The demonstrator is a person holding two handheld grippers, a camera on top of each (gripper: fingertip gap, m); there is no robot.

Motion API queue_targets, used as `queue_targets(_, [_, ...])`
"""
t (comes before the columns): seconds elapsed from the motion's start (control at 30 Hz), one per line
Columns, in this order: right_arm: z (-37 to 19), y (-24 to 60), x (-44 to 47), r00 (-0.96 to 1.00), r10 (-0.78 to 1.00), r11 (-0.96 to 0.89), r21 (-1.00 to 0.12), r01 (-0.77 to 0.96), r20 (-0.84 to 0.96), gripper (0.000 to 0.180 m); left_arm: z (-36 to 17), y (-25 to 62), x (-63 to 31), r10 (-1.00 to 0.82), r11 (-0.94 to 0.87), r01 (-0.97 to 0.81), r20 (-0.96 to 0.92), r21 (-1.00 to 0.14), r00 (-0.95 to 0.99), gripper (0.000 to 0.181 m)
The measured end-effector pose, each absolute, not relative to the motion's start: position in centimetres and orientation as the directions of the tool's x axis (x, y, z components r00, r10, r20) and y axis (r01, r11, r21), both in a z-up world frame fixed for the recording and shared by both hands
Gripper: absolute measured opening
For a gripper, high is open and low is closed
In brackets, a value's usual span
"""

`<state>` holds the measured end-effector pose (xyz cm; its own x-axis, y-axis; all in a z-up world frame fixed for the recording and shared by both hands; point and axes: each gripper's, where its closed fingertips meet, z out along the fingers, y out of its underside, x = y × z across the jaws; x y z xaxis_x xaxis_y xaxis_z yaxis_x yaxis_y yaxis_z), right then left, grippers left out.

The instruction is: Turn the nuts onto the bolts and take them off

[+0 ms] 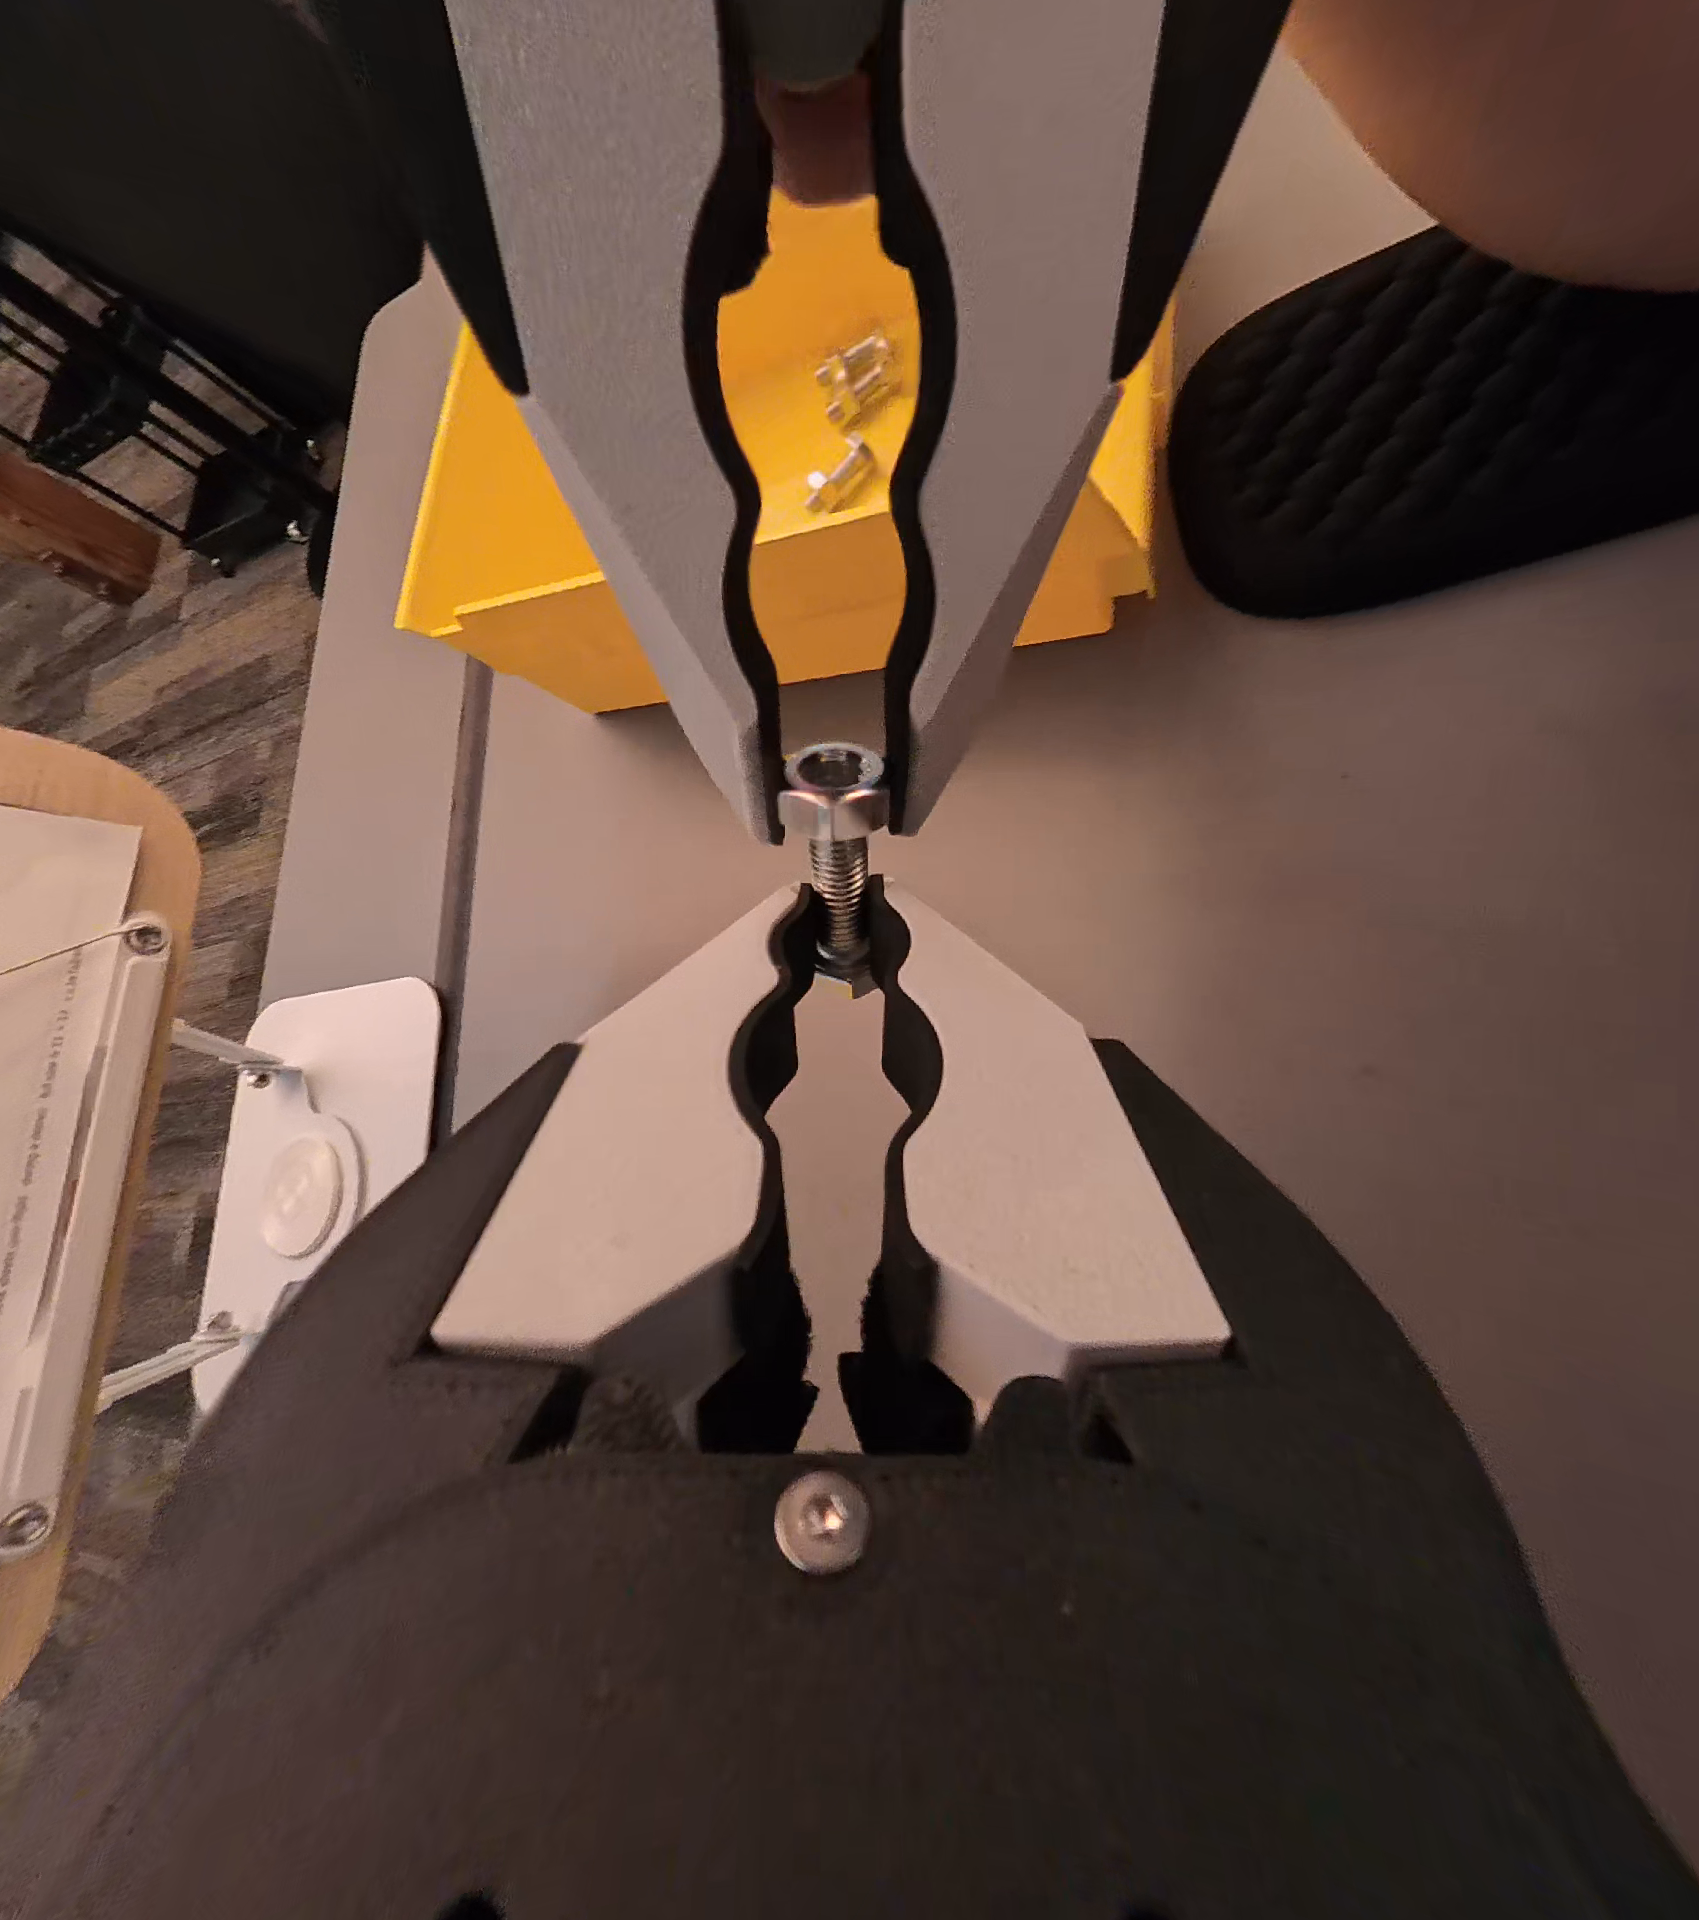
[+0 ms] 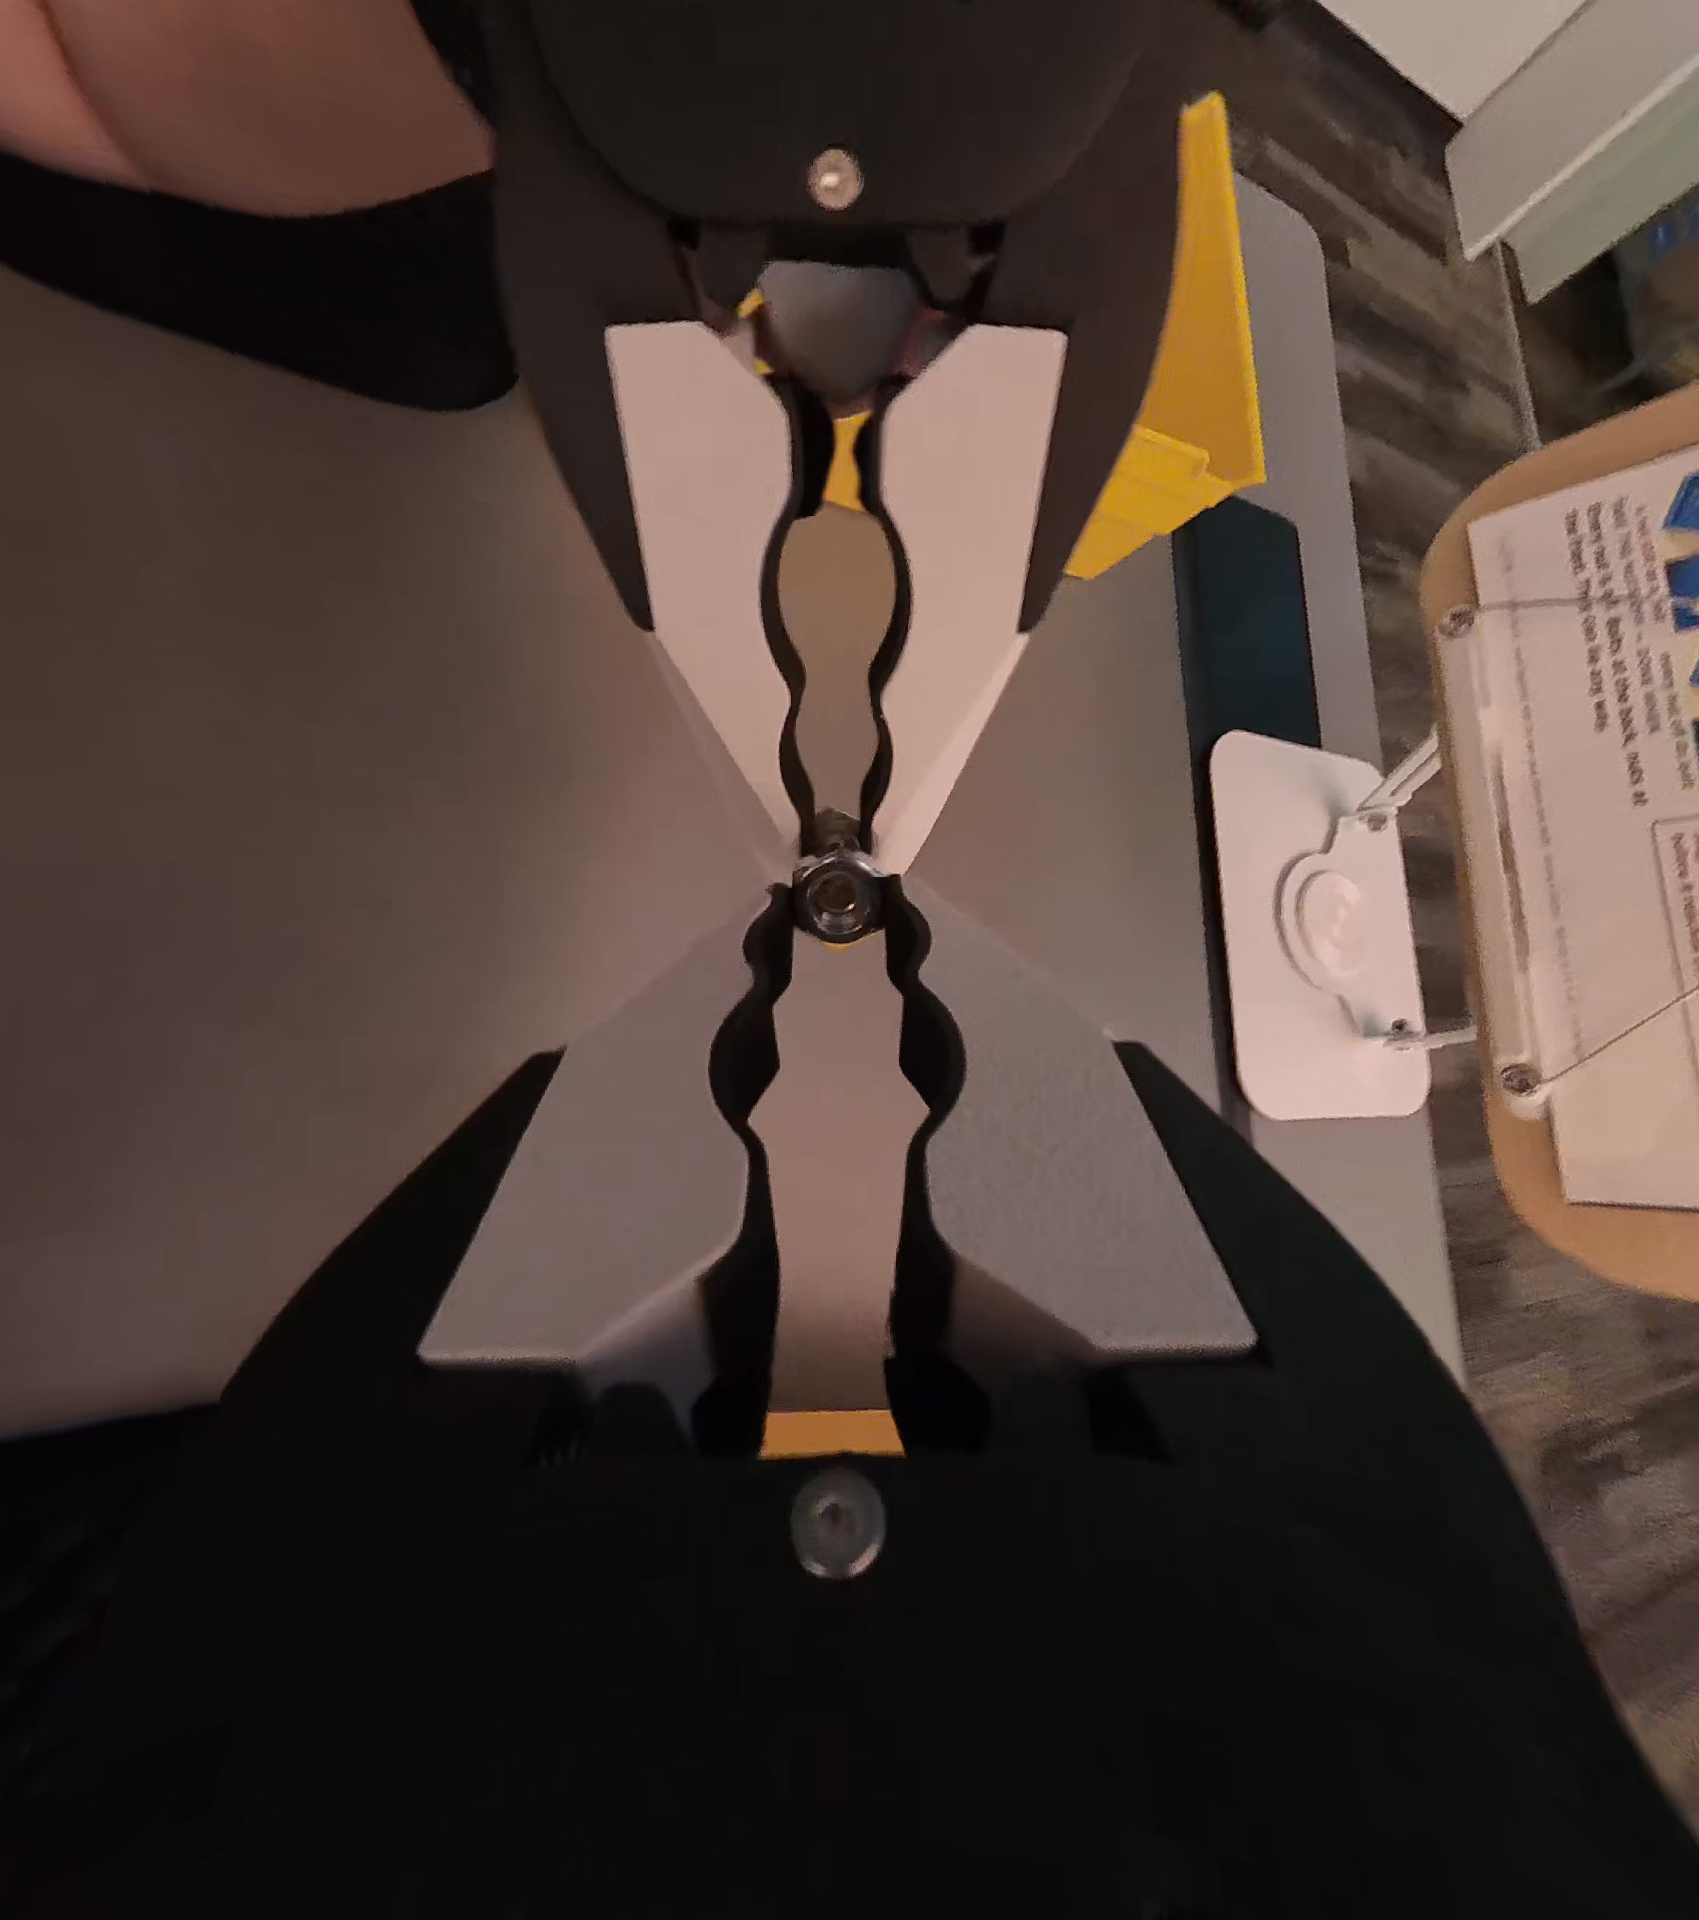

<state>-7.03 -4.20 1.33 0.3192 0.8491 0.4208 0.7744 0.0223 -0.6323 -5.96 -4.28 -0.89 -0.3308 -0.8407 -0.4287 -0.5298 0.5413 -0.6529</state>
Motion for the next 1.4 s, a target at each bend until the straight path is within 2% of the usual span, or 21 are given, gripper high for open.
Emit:
queue_targets(0.23, [1.9,-2.5,-6.8,0.514,0.829,-0.194,-0.748,0.635,0.221,0.017,-0.2,-2.1,-5.7,-0.796,0.578,-0.561,-0.561,-0.593,-0.228,0.007])
queue_targets(0.43, [2.9,-0.6,-6.8,0.674,0.737,-0.351,-0.823,0.446,0.05,0.016,0.9,0.1,-5.6,-0.775,0.547,-0.594,-0.625,-0.59,-0.093,0.007])
queue_targets(0.63, [3.7,-0.2,-6.9,0.687,0.727,-0.345,-0.857,0.382,0.014,0.017,1.6,0.5,-5.6,-0.8,0.515,-0.569,-0.597,-0.641,-0.052,0.007])
queue_targets(0.8, [4.6,-0.7,-7.1,0.63,0.769,-0.232,-0.87,0.435,0.11,0.017,2.2,-0.1,-5.6,-0.839,0.489,-0.524,-0.541,-0.698,-0.062,0.007])
queue_targets(0.97, [6.3,-0.7,-7.0,0.625,0.771,-0.163,-0.91,0.381,0.124,0.017,2.8,1.3,-6.5,-0.845,0.46,-0.542,-0.534,-0.704,-0.023,0.007])
queue_targets(1.13, [0.7,0.4,-6.2,0.583,0.795,-0.248,-0.789,0.562,0.165,0.017,4.3,3.9,-8.8,-0.851,0.401,-0.56,-0.521,-0.725,0.065,0.007])
queue_targets(1.2, [-0.6,2.1,-6.0,0.601,0.761,-0.237,-0.759,0.607,0.243,0.017,3.9,3.6,-9.5,-0.901,0.335,-0.572,-0.432,-0.749,0.039,0.007])
queue_targets(1.4, [2.5,2.3,-7.8,0.501,0.685,0.083,-0.74,0.667,0.529,0.017,3.6,1.7,-9.0,-0.984,0.176,-0.504,-0.171,-0.846,-0.056,0.007])
